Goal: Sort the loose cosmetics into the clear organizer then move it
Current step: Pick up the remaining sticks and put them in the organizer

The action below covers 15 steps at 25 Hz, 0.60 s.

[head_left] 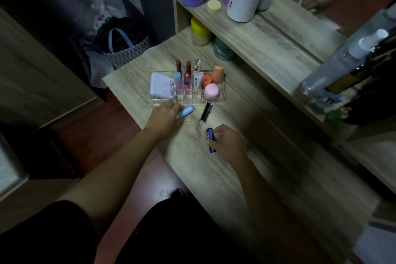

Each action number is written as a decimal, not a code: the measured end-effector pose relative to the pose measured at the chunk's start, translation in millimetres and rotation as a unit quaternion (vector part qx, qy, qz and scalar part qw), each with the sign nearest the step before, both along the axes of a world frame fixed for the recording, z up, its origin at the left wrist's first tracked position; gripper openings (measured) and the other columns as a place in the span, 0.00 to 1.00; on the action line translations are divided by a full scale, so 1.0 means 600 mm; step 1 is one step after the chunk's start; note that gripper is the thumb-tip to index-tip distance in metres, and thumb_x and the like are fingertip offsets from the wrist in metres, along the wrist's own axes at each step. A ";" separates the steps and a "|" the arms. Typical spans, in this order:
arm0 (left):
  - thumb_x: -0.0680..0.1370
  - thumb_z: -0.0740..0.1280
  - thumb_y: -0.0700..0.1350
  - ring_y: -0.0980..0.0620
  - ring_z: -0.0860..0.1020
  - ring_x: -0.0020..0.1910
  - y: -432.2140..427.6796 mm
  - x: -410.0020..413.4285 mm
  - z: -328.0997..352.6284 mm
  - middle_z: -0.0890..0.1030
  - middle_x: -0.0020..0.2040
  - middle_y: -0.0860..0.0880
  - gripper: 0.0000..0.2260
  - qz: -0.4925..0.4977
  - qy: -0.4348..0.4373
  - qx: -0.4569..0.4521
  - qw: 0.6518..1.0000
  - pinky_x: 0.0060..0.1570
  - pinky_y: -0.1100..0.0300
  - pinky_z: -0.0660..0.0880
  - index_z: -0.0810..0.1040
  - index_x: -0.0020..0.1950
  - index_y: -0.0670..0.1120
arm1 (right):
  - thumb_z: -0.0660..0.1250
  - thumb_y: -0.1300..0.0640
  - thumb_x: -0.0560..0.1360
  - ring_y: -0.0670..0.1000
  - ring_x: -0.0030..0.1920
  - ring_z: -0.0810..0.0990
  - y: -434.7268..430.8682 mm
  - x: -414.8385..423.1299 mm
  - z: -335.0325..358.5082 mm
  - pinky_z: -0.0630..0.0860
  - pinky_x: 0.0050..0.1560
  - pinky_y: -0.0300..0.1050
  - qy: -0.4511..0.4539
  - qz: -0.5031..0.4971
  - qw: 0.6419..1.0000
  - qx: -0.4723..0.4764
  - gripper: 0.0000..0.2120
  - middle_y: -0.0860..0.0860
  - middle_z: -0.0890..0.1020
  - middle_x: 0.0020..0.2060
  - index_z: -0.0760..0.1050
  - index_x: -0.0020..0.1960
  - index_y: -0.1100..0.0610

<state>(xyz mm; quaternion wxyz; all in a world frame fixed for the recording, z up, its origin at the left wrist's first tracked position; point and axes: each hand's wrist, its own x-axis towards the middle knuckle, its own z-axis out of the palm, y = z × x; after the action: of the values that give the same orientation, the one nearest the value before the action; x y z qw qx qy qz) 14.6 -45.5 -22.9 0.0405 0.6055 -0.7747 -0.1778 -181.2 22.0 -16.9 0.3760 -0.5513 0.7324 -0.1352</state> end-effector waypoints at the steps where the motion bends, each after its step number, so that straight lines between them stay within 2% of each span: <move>1: 0.73 0.68 0.45 0.39 0.77 0.52 0.013 0.000 0.002 0.80 0.51 0.39 0.14 -0.002 0.016 0.016 1.000 0.48 0.49 0.73 0.76 0.55 0.40 | 0.74 0.61 0.67 0.53 0.44 0.81 0.003 0.002 -0.001 0.76 0.45 0.45 -0.011 -0.011 1.000 -0.005 0.14 0.56 0.84 0.43 0.77 0.51 0.60; 5: 0.71 0.72 0.49 0.42 0.78 0.47 0.084 -0.007 0.002 0.80 0.47 0.42 0.16 0.017 0.063 0.081 0.995 0.43 0.56 0.71 0.77 0.53 0.42 | 0.74 0.61 0.68 0.52 0.43 0.81 0.015 0.009 -0.004 0.78 0.49 0.47 -0.037 -0.047 0.998 -0.006 0.14 0.57 0.84 0.46 0.77 0.52 0.61; 8: 0.70 0.73 0.52 0.43 0.77 0.48 0.105 -0.027 -0.002 0.79 0.50 0.42 0.19 0.074 0.092 0.084 0.989 0.45 0.55 0.72 0.77 0.55 0.42 | 0.75 0.60 0.67 0.49 0.41 0.80 0.019 0.018 -0.005 0.79 0.49 0.46 -0.049 -0.070 0.996 -0.014 0.14 0.56 0.84 0.46 0.78 0.52 0.61; 10: 0.70 0.73 0.49 0.43 0.77 0.49 0.106 -0.043 -0.001 0.80 0.52 0.41 0.18 0.083 0.103 0.101 0.986 0.45 0.56 0.71 0.77 0.56 0.42 | 0.75 0.60 0.67 0.51 0.43 0.82 0.019 0.024 -0.004 0.80 0.50 0.48 -0.054 -0.082 0.995 -0.015 0.14 0.56 0.84 0.46 0.78 0.51 0.60; 15: 0.69 0.73 0.46 0.43 0.79 0.45 0.125 -0.055 0.005 0.82 0.46 0.41 0.12 0.164 0.107 0.115 0.974 0.38 0.60 0.67 0.79 0.48 0.42 | 0.74 0.60 0.68 0.54 0.47 0.82 0.028 0.026 -0.009 0.79 0.53 0.50 -0.055 -0.094 0.994 0.000 0.16 0.56 0.84 0.47 0.79 0.54 0.60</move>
<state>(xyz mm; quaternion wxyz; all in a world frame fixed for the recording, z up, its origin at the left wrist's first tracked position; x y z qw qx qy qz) -18.3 29.4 -20.0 0.0823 0.7024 -0.6304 -0.3201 -165.9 38.7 -22.5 0.4017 -0.4720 0.7589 -0.1997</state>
